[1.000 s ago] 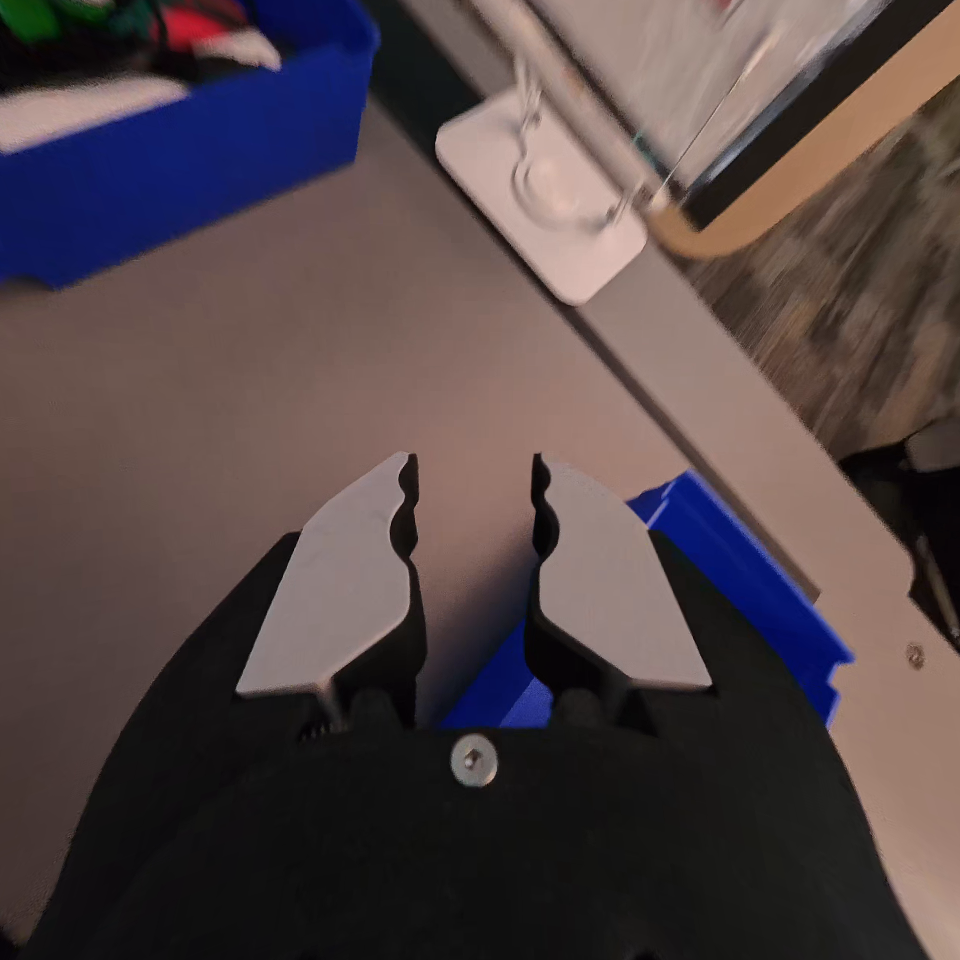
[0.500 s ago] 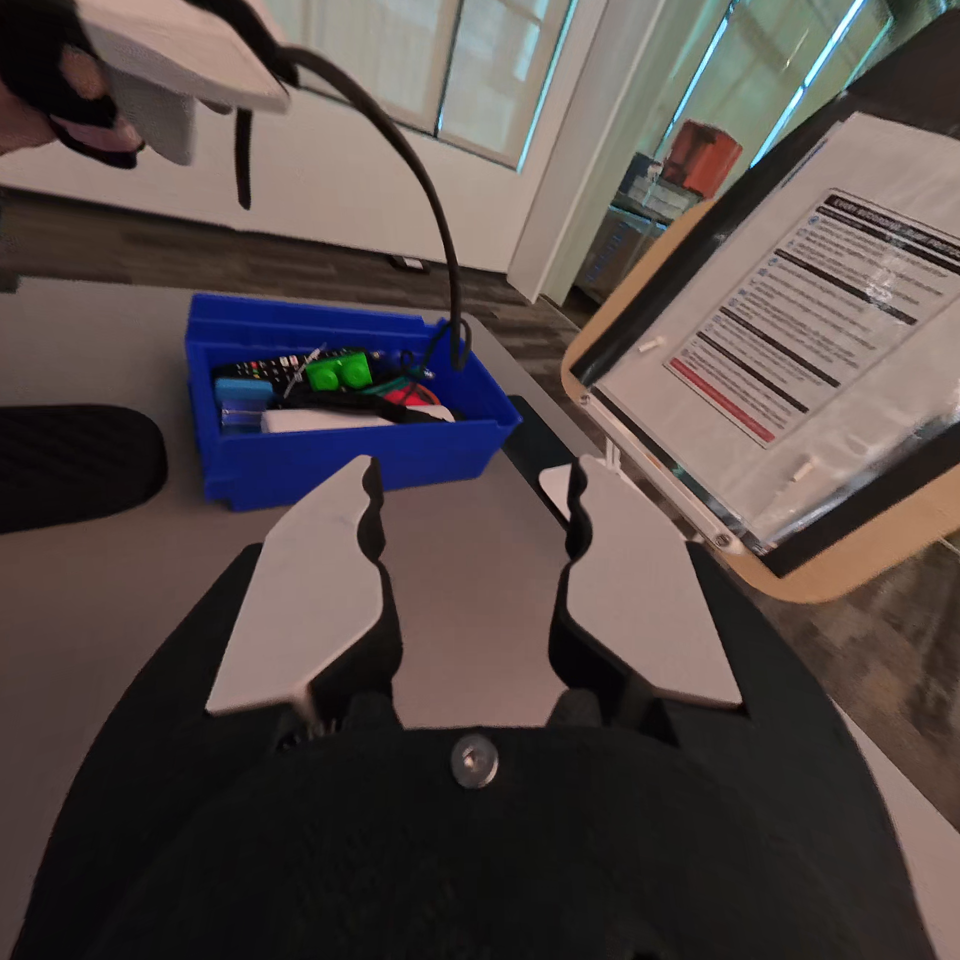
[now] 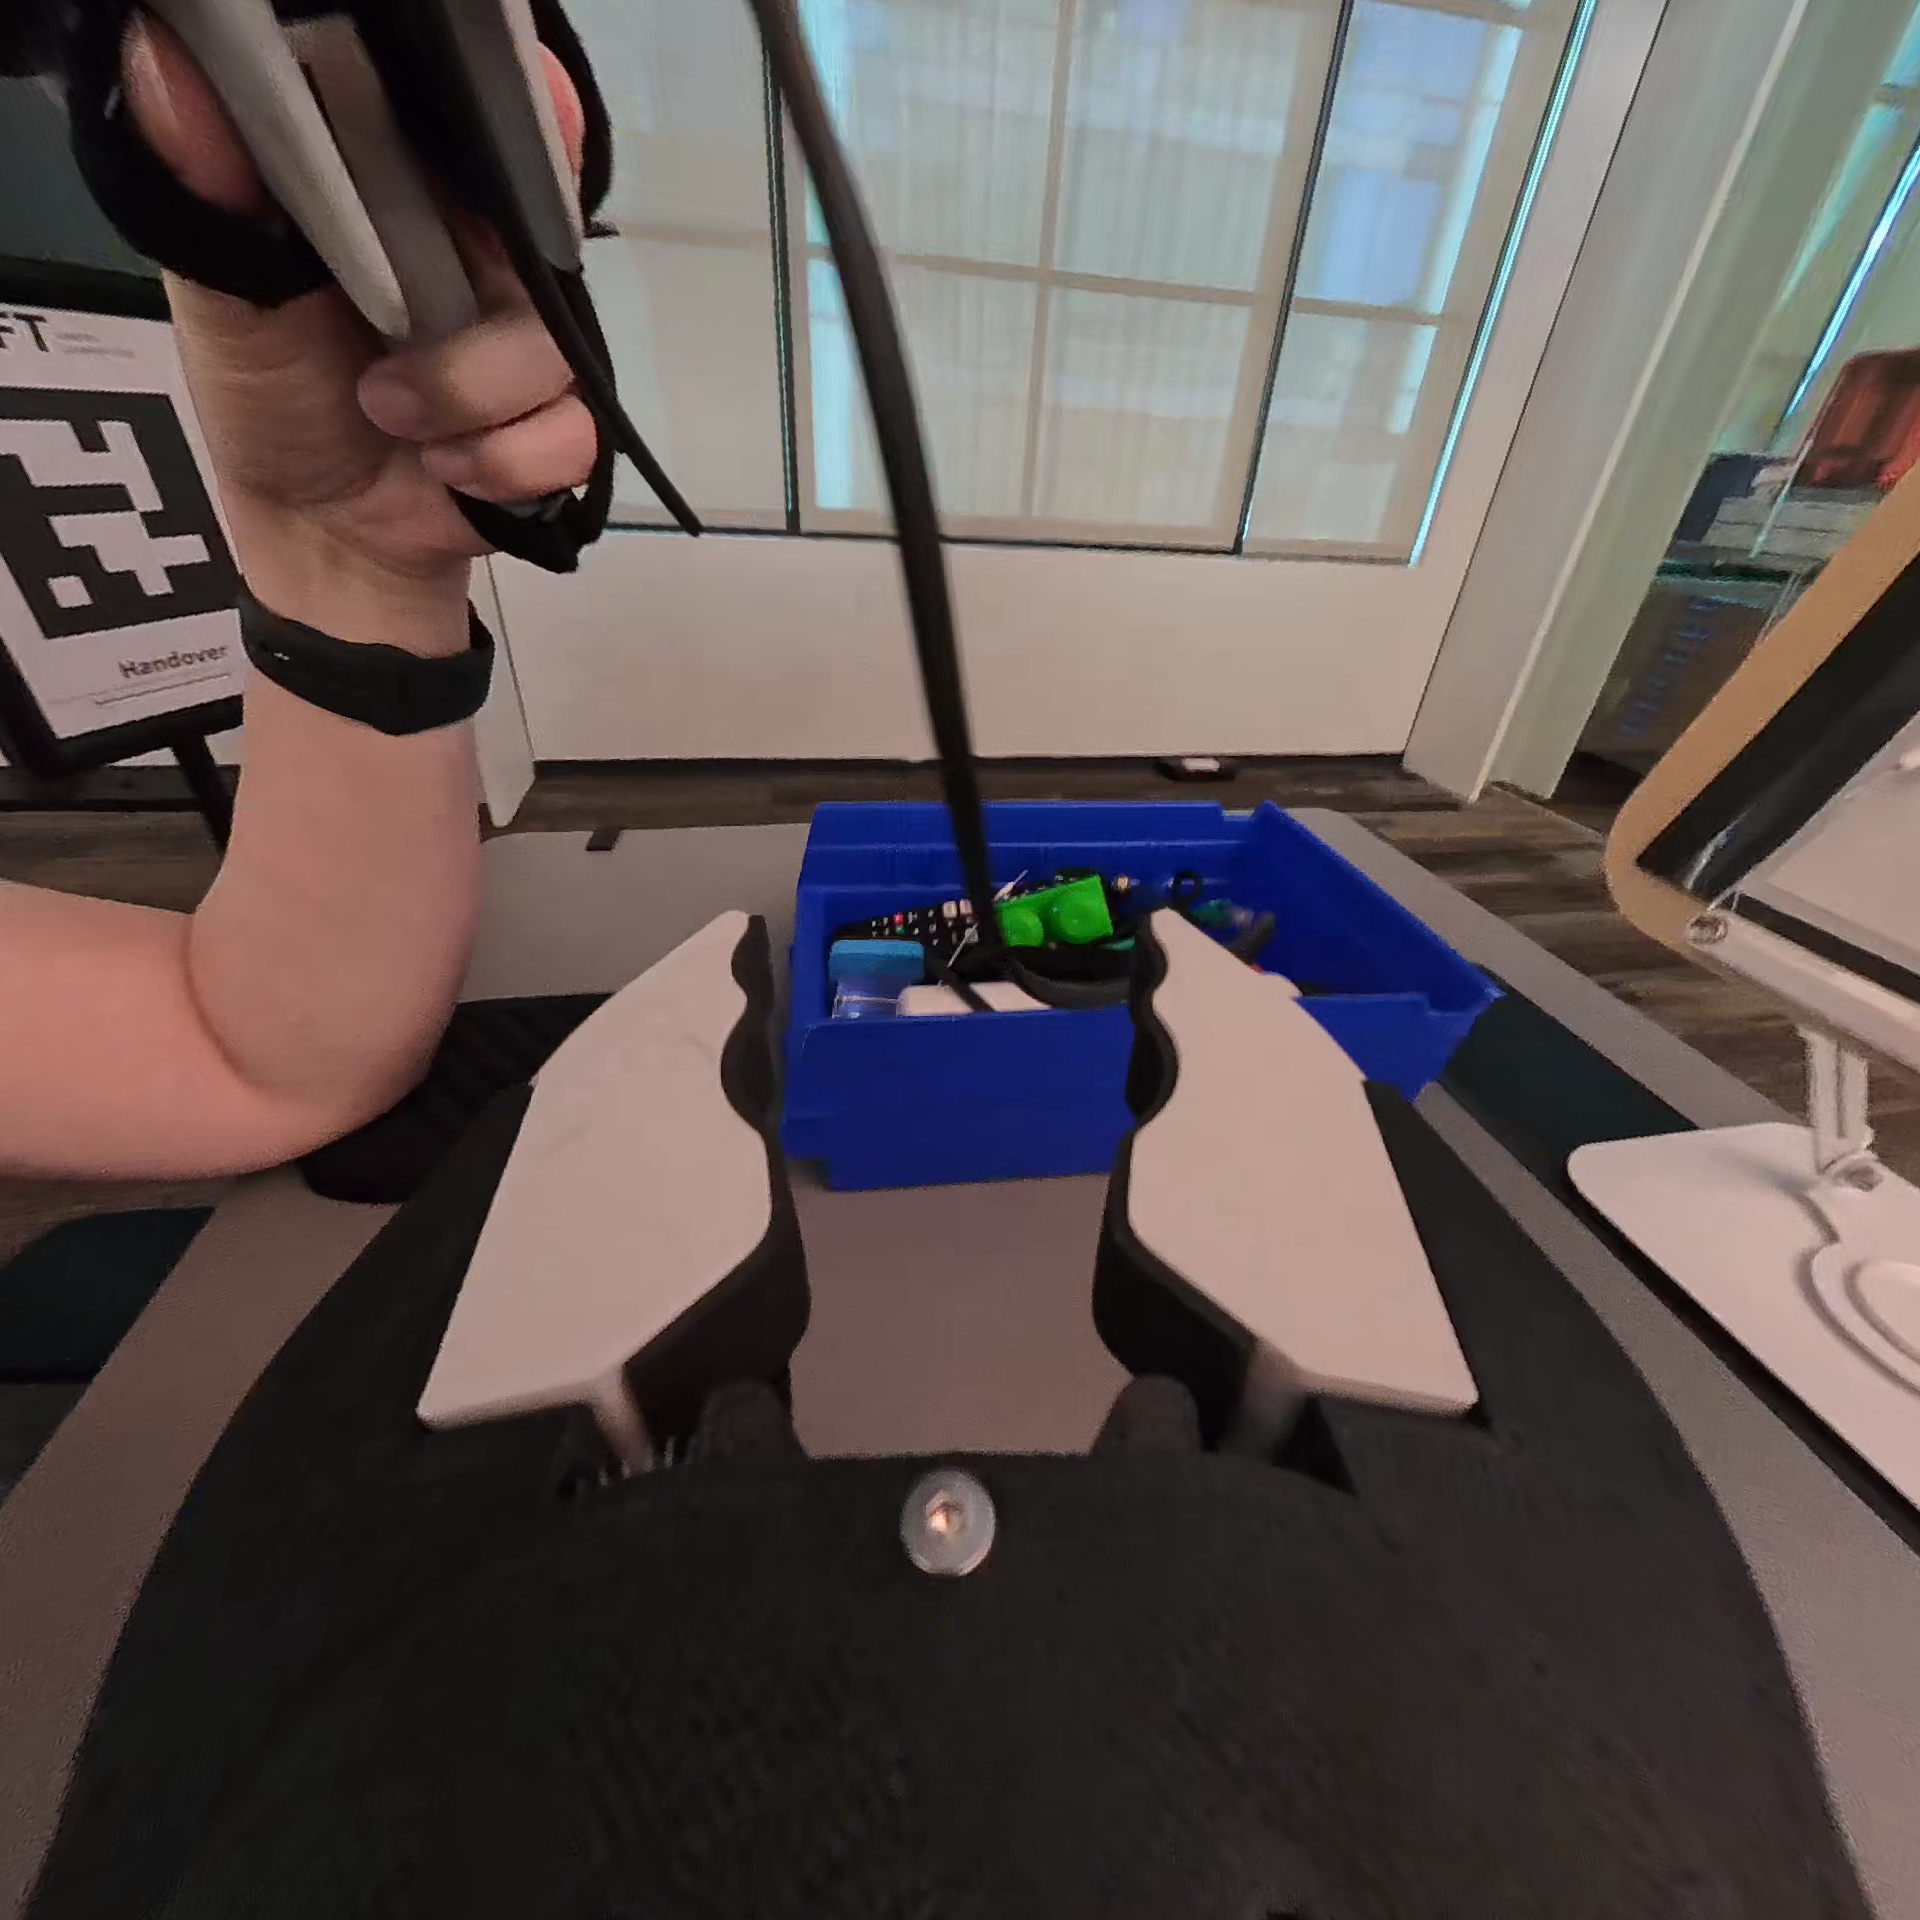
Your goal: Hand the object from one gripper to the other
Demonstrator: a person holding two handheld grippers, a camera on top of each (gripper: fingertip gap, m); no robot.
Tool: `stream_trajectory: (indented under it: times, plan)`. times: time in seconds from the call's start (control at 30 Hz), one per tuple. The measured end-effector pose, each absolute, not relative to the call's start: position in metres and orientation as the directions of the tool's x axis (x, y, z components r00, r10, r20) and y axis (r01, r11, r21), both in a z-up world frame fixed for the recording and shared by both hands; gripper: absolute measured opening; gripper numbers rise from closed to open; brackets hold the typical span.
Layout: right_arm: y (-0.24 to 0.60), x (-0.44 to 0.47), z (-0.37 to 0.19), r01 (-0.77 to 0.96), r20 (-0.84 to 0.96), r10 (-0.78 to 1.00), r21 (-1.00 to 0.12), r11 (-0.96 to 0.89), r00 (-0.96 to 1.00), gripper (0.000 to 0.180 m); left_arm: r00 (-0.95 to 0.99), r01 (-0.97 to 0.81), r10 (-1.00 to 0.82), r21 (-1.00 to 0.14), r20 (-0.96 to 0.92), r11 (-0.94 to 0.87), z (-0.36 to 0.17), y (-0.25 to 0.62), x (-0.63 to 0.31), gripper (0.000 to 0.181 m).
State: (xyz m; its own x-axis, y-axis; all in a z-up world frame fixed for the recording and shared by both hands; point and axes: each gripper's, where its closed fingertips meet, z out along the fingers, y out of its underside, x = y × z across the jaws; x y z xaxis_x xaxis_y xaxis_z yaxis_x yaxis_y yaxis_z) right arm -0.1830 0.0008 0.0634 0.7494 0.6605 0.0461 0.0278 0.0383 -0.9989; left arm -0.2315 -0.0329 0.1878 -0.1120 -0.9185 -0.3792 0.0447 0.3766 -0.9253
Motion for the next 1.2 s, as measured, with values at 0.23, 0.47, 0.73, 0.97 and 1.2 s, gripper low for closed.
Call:
stream_trajectory:
  times: [0.23,0.47,0.73,0.97,1.2]
  plan:
    - [0.006,-0.182,0.072,0.089,0.140,0.547,-0.989,0.119,0.825,0.009,-0.135,0.044,-0.910,-0.920,-0.391,0.389,0.185,-0.042,-0.228,0.005]
    - [-0.006,-0.167,0.096,0.031,0.098,0.586,-0.992,0.123,0.804,0.006,-0.148,0.052,-0.920,-0.932,-0.363,0.360,0.184,-0.045,-0.227,0.005]
    - [-0.061,-0.112,0.180,-0.129,0.055,0.590,-0.955,0.266,0.806,0.006,-0.240,-0.014,-0.924,-0.951,-0.298,0.310,0.166,-0.043,-0.219,0.055]
    - [-0.090,-0.095,0.207,-0.099,0.114,0.562,-0.937,0.335,0.820,0.006,-0.280,-0.262,-0.940,-0.927,-0.195,0.270,0.095,0.001,-0.174,0.056]
    - [-0.106,-0.082,0.219,-0.076,0.143,0.510,-0.920,0.385,0.848,0.005,-0.362,-0.549,-0.927,-0.781,-0.098,0.297,0.016,0.009,-0.162,0.059]
